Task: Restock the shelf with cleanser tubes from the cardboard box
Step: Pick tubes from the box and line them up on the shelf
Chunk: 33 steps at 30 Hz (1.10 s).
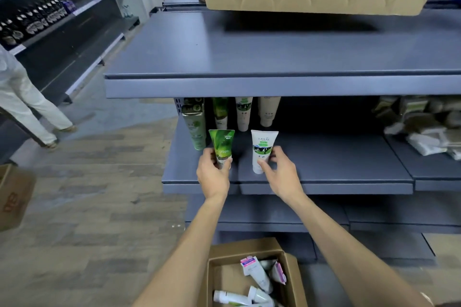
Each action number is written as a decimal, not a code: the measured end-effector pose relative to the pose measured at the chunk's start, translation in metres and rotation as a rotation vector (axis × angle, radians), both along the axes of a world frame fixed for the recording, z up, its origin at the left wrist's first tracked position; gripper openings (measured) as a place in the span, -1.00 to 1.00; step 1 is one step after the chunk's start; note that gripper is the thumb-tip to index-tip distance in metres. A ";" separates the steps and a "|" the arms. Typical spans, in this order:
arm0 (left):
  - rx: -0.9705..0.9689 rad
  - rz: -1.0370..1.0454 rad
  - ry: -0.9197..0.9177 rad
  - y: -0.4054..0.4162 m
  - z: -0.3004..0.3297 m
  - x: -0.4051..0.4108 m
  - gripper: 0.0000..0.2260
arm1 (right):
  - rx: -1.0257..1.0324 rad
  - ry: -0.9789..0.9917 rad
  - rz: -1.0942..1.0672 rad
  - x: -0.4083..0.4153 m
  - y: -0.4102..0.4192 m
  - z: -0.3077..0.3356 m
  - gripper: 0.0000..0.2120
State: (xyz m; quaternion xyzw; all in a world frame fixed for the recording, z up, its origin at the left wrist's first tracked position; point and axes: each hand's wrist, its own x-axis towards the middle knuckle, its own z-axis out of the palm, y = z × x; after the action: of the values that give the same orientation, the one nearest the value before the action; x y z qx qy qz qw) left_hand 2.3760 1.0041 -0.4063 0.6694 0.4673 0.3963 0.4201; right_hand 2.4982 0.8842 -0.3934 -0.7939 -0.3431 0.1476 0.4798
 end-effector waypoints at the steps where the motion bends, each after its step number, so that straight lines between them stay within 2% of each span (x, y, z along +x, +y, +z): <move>1: -0.004 0.003 0.006 0.000 0.001 0.001 -0.76 | 0.004 0.005 0.000 0.000 0.000 0.000 -0.83; 14: 0.012 -0.006 0.038 0.005 0.007 0.015 -0.78 | 0.022 -0.051 0.048 0.016 0.020 -0.004 -0.88; 22: 0.091 -0.047 0.068 0.021 -0.008 0.021 -0.79 | 0.033 -0.071 0.008 0.016 0.042 -0.007 -0.87; 29: 0.335 0.029 0.184 0.027 -0.014 0.037 -0.77 | 0.100 -0.100 -0.042 0.016 0.061 -0.016 -0.80; 33: 0.378 0.060 0.197 0.034 -0.020 0.049 -0.73 | 0.115 -0.121 -0.039 0.021 0.073 -0.021 -0.80</move>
State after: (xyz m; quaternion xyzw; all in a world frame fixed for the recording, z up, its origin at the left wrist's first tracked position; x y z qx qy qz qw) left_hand 2.4253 1.0384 -0.4266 0.7576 0.4430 0.4220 0.2274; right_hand 2.5193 0.9567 -0.4140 -0.7790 -0.3639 0.0698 0.5058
